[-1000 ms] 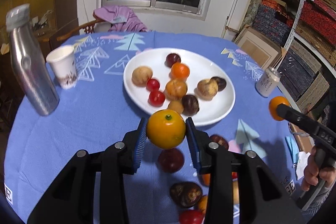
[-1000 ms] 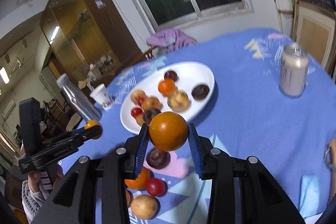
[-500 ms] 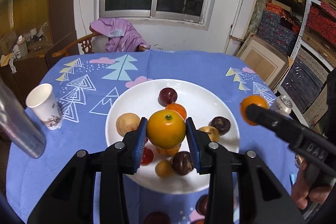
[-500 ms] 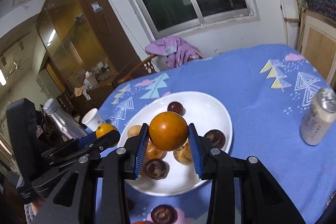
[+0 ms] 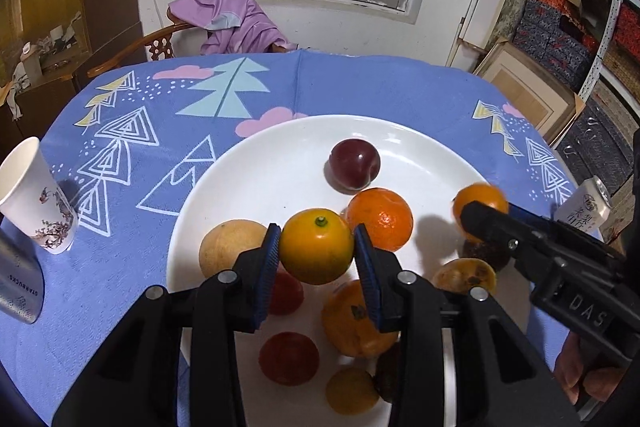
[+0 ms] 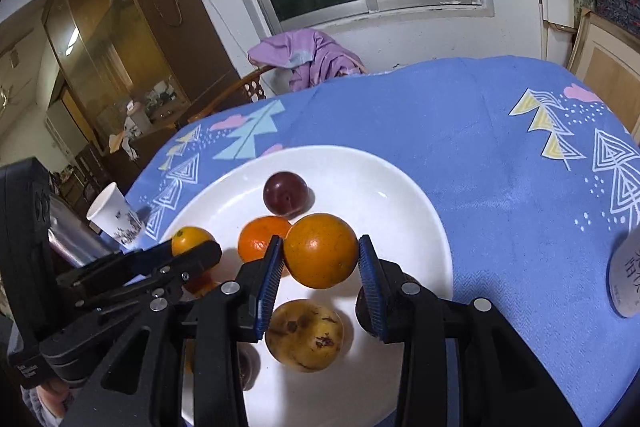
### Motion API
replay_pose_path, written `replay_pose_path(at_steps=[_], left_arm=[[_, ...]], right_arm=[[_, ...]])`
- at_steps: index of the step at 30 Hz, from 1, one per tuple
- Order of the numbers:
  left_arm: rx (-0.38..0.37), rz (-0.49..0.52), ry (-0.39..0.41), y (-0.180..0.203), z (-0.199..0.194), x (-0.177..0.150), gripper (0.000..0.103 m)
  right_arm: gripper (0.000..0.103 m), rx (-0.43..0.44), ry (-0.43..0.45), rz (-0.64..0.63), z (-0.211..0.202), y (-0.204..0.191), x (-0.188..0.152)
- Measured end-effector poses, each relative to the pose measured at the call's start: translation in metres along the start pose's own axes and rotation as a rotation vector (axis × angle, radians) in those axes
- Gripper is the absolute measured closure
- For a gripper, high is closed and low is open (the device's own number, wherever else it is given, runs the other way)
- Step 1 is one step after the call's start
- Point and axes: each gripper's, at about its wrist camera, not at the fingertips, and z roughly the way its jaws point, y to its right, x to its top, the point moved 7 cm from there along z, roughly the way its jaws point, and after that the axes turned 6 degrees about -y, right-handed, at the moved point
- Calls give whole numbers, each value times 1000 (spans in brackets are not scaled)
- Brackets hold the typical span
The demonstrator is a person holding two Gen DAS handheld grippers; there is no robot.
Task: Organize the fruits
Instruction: 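Carry both citrus fruits onto the white plate and release both, then grasp the dark red plum with the left tool while the right tool grasps a mangosteen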
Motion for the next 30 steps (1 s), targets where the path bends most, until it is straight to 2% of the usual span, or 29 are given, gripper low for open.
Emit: replay_pose_path(at_steps=[3,5,11,14,16,21,25,30], left_arm=[[-22,-8,3,0,-3,0,57],[-28,-18,17,0,-10,1,46],[-31,-43,77,-7,-51,-6,40],[25,-23,93,-13,-73,-26,35],[55,-17,82,-18,-85,-41,35],[74,-33,88,-32,-119,-93,32],[94,-42,76,-39,-129,-138,32],[107,-20,82,-32,-130,-159,31]], right_arm=[[58,-12,3,-4,1,2,0],[58,-6,18,-2,-7,2,1],[48,54,94,20,-51,-6,4],[46,73,106,3,-76,-17,-7],[45,72,105,-21,-94,-24,-20],[38,71,116,-52,-132,-32,-56],[36,79,117,-38,-153,-25,-101],[36,61,87,-20,-154,-10,-135]])
